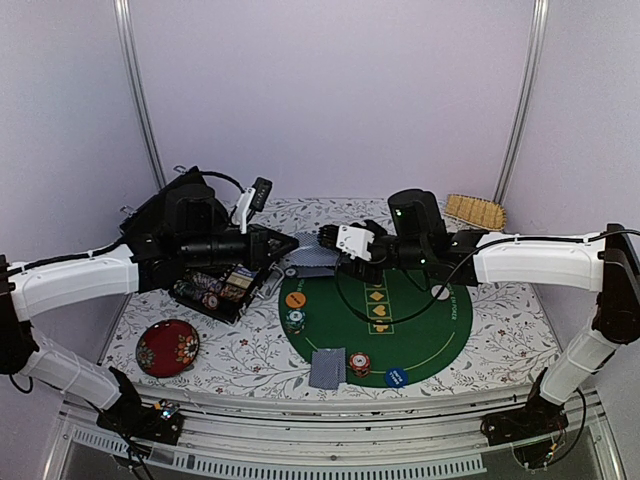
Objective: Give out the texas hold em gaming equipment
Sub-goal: Pick up the poker card from the face-down deck piles.
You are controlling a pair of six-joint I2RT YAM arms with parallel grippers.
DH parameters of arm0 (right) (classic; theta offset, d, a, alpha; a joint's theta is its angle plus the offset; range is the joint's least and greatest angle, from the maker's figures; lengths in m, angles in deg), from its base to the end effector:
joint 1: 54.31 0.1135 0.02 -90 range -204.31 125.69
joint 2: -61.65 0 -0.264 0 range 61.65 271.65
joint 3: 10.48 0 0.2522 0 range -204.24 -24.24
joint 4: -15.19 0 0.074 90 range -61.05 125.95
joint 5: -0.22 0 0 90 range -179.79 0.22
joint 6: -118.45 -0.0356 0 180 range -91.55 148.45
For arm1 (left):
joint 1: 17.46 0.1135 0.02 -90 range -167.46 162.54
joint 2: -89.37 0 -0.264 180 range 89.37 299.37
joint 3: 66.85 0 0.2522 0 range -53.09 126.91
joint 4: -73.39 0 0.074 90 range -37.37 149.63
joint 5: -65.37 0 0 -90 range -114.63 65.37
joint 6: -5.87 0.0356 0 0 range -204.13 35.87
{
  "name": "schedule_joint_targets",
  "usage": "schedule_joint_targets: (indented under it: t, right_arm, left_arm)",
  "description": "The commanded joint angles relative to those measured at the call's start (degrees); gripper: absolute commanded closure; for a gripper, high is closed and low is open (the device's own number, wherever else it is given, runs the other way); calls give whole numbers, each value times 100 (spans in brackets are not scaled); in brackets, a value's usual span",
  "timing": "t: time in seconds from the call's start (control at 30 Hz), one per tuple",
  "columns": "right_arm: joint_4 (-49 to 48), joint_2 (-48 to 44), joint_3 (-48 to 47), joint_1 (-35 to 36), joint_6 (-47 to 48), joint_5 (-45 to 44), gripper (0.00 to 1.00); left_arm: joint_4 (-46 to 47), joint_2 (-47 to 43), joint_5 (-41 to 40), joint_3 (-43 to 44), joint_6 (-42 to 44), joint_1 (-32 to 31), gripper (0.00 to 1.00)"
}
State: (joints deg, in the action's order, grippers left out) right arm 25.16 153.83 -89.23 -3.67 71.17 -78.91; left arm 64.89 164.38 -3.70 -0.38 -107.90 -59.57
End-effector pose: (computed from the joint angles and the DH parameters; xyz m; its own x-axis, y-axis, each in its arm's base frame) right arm 0.2328 0.2945 0.2755 0.4045 -0.5573 -0.7251 -0.8094 0.1509 -0.5676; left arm 0.2167 -0.2131 0.2996 -0.5535 -0.0071 -0.8328 0.7174 0.5037 -0.4812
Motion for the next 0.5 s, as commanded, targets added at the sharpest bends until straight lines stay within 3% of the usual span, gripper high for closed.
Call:
schedule_joint_targets:
  t: [0.0,0.47]
  right_arm:
    - [11,38,-159,36,8,-106,51]
    - [-97,-145,221,-452,-297,305,51]
  left_arm:
    - [125,-25,132,-49,38,23,100]
    - [1133,-582,653,-202,373,223,100]
